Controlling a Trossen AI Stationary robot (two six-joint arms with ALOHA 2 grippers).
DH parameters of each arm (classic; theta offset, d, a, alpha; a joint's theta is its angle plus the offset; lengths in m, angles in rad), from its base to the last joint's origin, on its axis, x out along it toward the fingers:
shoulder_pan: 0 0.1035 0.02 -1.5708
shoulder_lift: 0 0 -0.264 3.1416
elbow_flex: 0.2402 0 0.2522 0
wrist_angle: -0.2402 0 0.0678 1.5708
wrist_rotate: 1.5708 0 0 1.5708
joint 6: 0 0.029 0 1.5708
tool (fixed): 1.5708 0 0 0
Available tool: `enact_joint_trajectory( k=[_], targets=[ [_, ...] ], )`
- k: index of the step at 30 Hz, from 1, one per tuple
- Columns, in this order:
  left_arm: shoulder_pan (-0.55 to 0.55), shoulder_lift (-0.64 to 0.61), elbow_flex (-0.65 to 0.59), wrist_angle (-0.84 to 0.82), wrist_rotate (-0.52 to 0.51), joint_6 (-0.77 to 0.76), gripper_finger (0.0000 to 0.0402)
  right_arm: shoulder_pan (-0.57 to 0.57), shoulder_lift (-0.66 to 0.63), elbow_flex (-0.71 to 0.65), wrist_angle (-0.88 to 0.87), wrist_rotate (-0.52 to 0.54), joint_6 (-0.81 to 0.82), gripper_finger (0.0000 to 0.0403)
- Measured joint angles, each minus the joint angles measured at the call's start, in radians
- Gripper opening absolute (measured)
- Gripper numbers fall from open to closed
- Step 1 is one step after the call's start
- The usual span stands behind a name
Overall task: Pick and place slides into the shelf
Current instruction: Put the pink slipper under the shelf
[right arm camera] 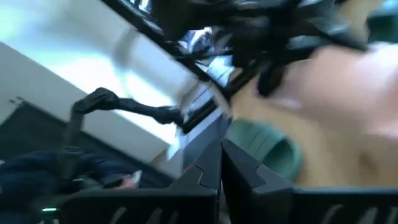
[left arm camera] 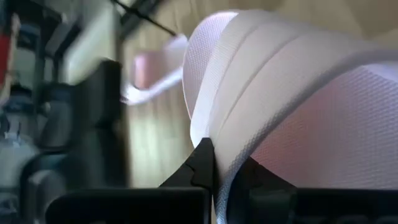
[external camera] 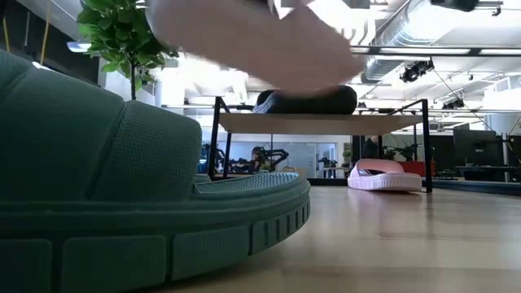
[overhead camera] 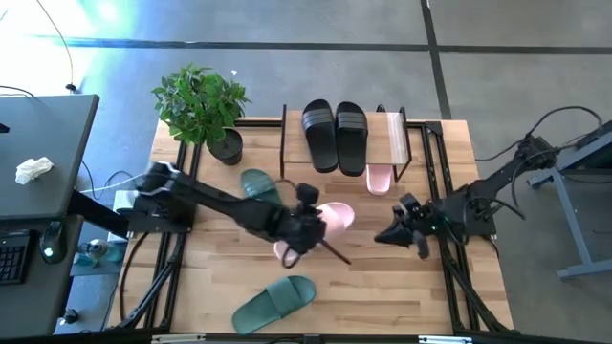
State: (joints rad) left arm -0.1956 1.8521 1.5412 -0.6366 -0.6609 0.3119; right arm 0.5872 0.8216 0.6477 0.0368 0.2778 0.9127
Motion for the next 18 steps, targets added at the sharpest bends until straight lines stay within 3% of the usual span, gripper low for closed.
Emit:
enact_joint_trajectory(
  k=[5, 10, 15, 18],
  targets=[
    [0.055, 0.137, 0.017, 0.016, 0.002, -0.030, 0.0001, 0.120, -0.008, 0.001, -0.102, 0.048, 0.207, 0.0000],
    [0.109, 0.222, 0.046, 0.062, -0.001, -0.030, 0.0001, 0.214, 0.041, 0.001, -0.300, 0.244, 0.395, 0.0000],
    [0.157, 0.269, 0.057, 0.140, -0.007, -0.028, 0.0001, 0.260, 0.186, 0.001, -0.456, 0.475, 0.561, 0.0000],
    [0.185, 0.281, 0.051, 0.129, -0.001, -0.029, 0.0001, 0.257, 0.317, 0.000, -0.496, 0.522, 0.658, 0.0000]
  ],
)
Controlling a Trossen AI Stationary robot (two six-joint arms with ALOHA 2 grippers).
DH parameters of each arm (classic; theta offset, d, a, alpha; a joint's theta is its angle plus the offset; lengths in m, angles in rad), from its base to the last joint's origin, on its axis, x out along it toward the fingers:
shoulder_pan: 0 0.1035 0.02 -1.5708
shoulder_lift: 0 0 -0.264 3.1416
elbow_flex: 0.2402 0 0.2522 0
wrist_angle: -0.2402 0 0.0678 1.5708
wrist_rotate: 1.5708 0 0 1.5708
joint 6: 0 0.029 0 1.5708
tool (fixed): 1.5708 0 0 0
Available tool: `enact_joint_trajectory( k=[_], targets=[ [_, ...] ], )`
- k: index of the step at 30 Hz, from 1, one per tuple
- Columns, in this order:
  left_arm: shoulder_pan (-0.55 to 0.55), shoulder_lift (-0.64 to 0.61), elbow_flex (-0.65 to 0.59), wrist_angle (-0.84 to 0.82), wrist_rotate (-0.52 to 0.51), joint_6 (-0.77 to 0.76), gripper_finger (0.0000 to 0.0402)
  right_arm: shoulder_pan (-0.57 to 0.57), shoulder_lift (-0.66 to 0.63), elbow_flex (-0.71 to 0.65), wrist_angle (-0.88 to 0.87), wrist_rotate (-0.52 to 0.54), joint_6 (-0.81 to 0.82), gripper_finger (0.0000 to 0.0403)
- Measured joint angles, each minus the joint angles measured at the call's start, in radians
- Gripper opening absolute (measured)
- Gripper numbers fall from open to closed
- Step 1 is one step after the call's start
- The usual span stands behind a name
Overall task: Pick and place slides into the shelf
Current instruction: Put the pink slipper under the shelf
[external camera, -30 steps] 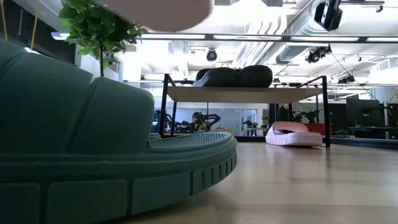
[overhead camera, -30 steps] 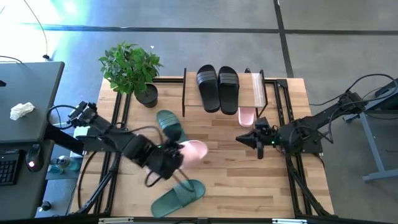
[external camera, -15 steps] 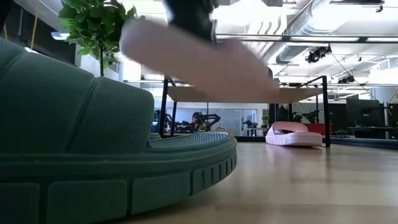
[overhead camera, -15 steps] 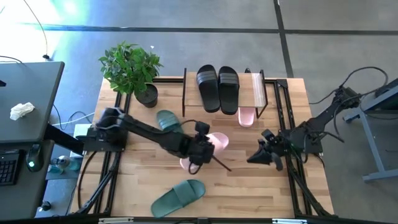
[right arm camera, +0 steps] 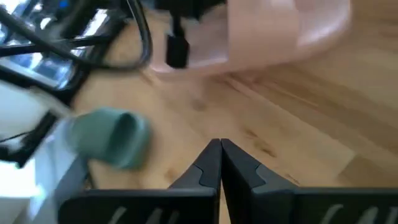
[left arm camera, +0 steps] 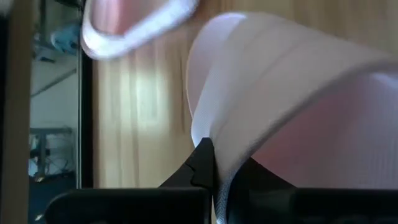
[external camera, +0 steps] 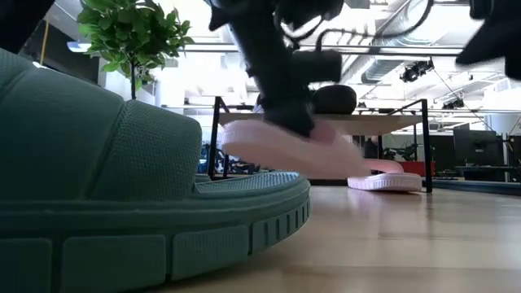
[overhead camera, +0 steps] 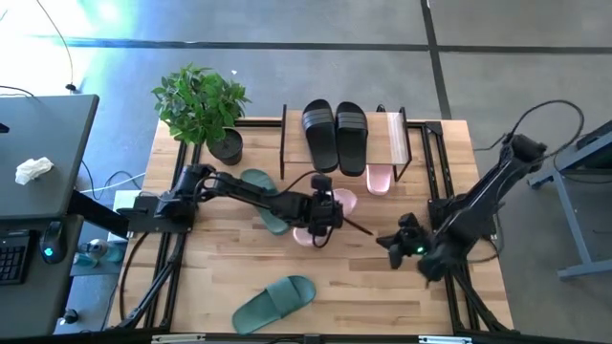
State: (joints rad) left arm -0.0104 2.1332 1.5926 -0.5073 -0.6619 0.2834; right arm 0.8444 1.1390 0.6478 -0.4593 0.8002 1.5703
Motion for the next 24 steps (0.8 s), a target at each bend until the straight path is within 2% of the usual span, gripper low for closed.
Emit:
enact_joint_trajectory(
  k=[2, 5, 11, 20, 24],
  targets=[
    [0.017, 0.020, 0.004, 0.047, -0.001, -0.003, 0.0001, -0.005, 0.102, 0.001, -0.011, 0.000, 0.066, 0.0000],
    [0.033, 0.033, 0.003, 0.029, 0.011, -0.003, 0.0001, -0.015, 0.258, 0.000, 0.007, -0.004, 0.159, 0.0000],
    [0.037, 0.066, 0.011, 0.080, 0.060, -0.005, 0.0000, -0.034, 0.449, -0.001, 0.111, 0.114, 0.340, 0.0000],
    [0.030, 0.070, 0.017, 0.103, 0.096, 0.000, 0.0001, -0.109, 0.557, 0.001, 0.322, 0.061, 0.237, 0.0000],
    [0.031, 0.070, 0.017, 0.114, 0.178, 0.001, 0.0020, -0.125, 0.556, 0.001, 0.348, 0.059, 0.185, 0.0000]
  ],
)
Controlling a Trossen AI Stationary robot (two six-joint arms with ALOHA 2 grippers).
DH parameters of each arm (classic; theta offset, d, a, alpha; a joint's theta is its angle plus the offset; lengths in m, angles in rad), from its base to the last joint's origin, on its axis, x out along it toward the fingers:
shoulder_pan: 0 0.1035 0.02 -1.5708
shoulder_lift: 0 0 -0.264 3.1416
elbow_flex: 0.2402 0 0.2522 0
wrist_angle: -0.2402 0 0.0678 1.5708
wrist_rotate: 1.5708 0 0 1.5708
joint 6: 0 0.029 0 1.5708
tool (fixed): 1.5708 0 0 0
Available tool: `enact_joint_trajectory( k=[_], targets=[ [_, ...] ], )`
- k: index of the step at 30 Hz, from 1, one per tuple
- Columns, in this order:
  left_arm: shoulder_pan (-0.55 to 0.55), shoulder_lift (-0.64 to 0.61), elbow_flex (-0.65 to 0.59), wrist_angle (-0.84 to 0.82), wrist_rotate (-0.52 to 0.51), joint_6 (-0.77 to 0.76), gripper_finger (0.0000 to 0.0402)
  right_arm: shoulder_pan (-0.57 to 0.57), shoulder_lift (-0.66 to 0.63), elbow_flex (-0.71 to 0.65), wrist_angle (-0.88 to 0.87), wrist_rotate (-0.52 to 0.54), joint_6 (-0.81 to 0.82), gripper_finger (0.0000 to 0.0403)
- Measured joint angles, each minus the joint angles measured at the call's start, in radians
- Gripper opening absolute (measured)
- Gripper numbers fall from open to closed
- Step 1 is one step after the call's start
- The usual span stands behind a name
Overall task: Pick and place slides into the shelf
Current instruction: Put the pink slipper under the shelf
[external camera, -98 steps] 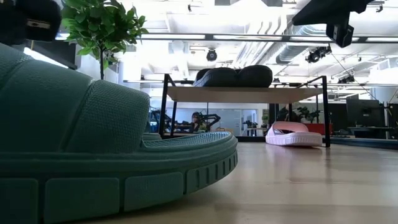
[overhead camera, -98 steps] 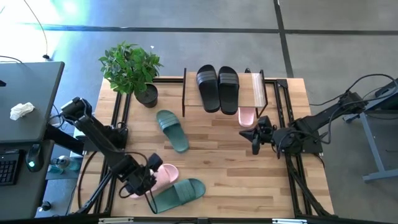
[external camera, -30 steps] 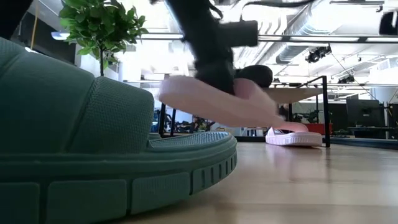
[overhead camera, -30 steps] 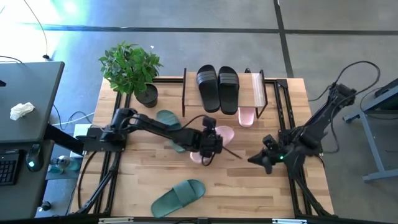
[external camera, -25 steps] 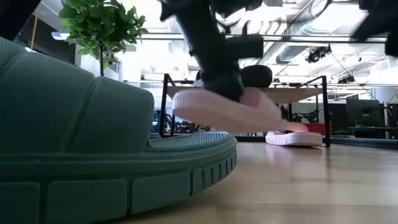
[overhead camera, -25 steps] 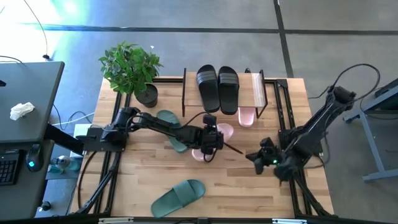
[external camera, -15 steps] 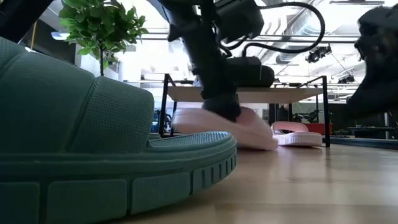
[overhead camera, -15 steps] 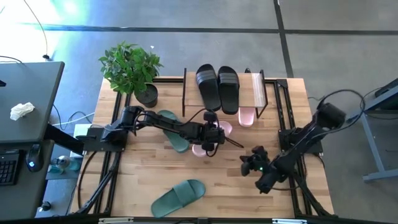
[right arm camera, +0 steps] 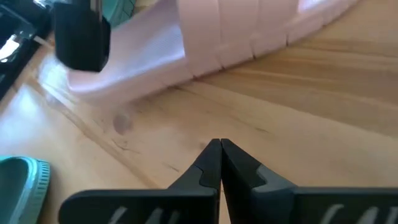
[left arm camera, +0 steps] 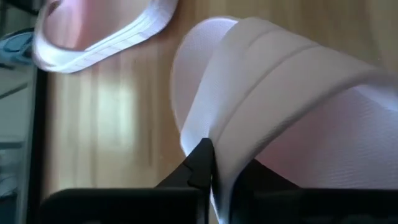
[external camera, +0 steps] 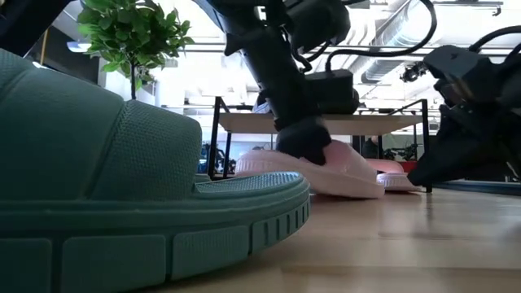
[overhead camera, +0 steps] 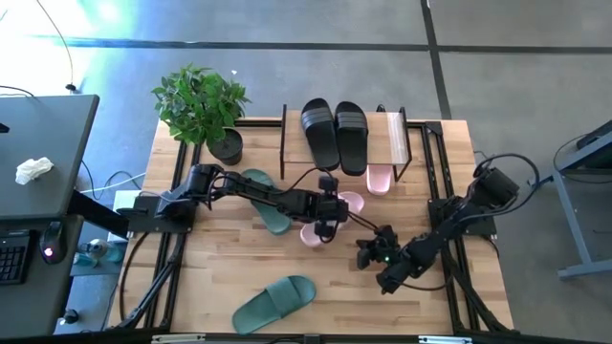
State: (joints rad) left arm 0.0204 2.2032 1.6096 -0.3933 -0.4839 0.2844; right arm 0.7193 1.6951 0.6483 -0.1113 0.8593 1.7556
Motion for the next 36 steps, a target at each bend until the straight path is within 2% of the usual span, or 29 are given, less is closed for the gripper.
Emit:
enact_joint_trajectory(
  k=[7, 11, 16, 20, 26, 29, 32, 36],
  targets=[
    [-0.002, 0.001, 0.000, 0.057, 0.106, 0.045, 0.0103, -0.008, -0.001, 0.000, 0.019, -0.023, -0.010, 0.0000],
    [-0.002, 0.001, 0.000, 0.054, 0.132, 0.053, 0.0157, 0.000, -0.001, 0.000, 0.020, -0.025, -0.010, 0.0000],
    [-0.001, -0.015, 0.000, 0.001, 0.181, 0.052, 0.0211, 0.003, -0.001, 0.000, 0.023, -0.025, -0.007, 0.0000],
    [-0.001, -0.069, -0.001, -0.089, 0.242, 0.024, 0.0238, 0.000, -0.001, 0.000, 0.023, -0.024, 0.015, 0.0000],
    [-0.002, -0.183, 0.001, -0.186, 0.253, 0.024, 0.0249, -0.029, -0.002, 0.000, 0.001, 0.005, 0.035, 0.0000],
    [-0.001, -0.235, 0.001, -0.317, 0.324, 0.024, 0.0241, -0.061, -0.002, 0.000, -0.012, -0.015, 0.035, 0.0000],
    [-0.001, -0.259, 0.000, -0.520, 0.455, 0.025, 0.0229, -0.098, -0.001, -0.001, -0.020, -0.047, 0.024, 0.0000],
    [-0.028, -0.255, -0.026, -0.698, 0.484, 0.043, 0.0203, -0.139, 0.000, 0.000, -0.021, -0.067, -0.011, 0.0000]
  ],
)
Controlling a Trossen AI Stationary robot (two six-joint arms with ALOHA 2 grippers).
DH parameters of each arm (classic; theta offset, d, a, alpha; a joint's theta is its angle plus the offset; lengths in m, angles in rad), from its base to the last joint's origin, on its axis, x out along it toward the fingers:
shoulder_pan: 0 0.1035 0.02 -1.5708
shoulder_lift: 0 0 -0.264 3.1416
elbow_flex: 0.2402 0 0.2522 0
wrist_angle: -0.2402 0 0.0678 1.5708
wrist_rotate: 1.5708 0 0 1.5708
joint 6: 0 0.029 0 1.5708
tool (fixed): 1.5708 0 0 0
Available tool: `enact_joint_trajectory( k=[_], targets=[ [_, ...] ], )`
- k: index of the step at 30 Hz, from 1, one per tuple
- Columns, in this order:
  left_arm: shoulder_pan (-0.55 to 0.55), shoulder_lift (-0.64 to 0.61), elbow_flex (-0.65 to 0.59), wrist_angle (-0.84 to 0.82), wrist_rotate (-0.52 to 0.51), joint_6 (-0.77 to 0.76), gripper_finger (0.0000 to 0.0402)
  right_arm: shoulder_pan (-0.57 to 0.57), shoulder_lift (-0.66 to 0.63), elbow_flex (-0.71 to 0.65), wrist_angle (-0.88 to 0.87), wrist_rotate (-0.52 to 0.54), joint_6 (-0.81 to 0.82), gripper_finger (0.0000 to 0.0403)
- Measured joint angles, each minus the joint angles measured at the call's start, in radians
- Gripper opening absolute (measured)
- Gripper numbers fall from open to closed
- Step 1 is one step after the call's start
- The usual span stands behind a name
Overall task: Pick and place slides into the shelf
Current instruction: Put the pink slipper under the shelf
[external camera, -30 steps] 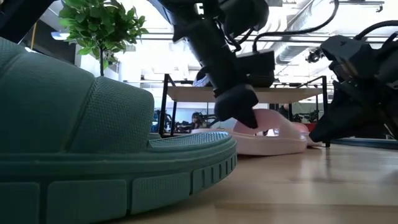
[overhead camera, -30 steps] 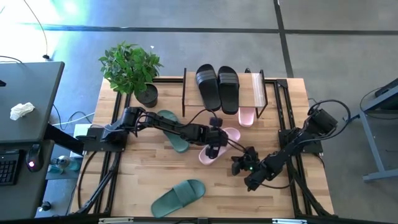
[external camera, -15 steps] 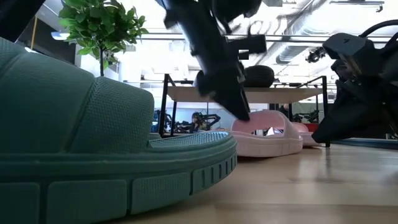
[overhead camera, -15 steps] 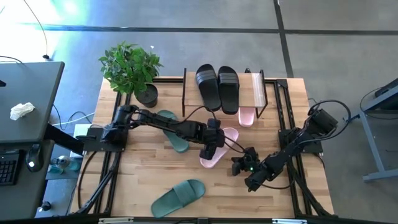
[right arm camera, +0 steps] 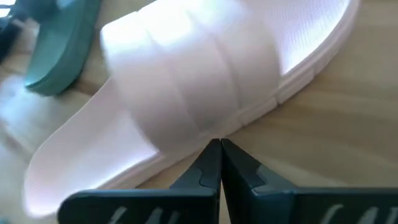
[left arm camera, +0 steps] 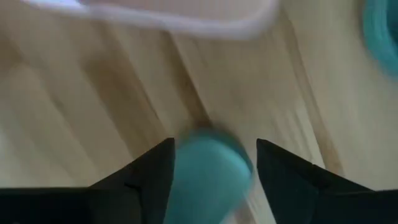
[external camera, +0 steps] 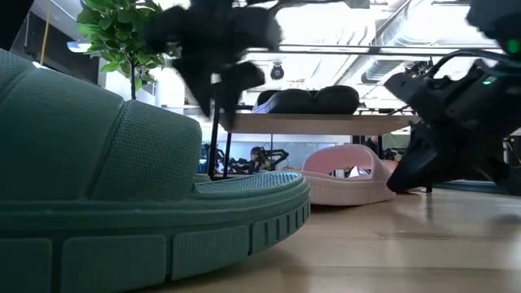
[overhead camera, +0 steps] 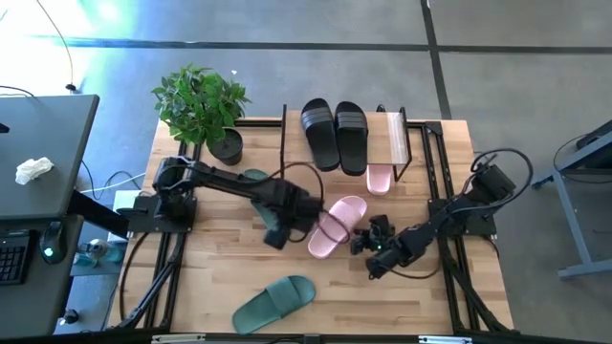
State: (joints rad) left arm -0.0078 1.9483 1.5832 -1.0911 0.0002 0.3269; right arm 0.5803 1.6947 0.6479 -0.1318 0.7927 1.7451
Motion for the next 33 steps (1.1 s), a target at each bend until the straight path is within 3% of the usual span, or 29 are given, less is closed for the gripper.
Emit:
enact_joint_trajectory(
  k=[4, 9, 18, 26, 33],
  targets=[
    [-0.046, 0.017, -0.082, 0.040, 0.040, 0.007, 0.0169, -0.032, 0.000, 0.000, -0.010, -0.001, -0.017, 0.0000],
    [-0.083, 0.022, -0.150, 0.263, 0.127, -0.011, 0.0129, -0.076, 0.000, 0.000, -0.014, 0.011, -0.052, 0.0000],
    [-0.073, 0.032, -0.165, 0.525, 0.038, -0.047, 0.0083, -0.168, 0.001, 0.000, 0.002, -0.025, -0.194, 0.0000],
    [-0.036, 0.108, -0.169, 0.542, 0.007, -0.082, 0.0056, -0.189, -0.024, 0.000, -0.013, -0.046, -0.294, 0.0000],
    [-0.020, 0.141, -0.166, 0.581, 0.025, -0.123, 0.0041, -0.138, -0.214, 0.000, -0.109, -0.088, -0.424, 0.0000]
  ],
)
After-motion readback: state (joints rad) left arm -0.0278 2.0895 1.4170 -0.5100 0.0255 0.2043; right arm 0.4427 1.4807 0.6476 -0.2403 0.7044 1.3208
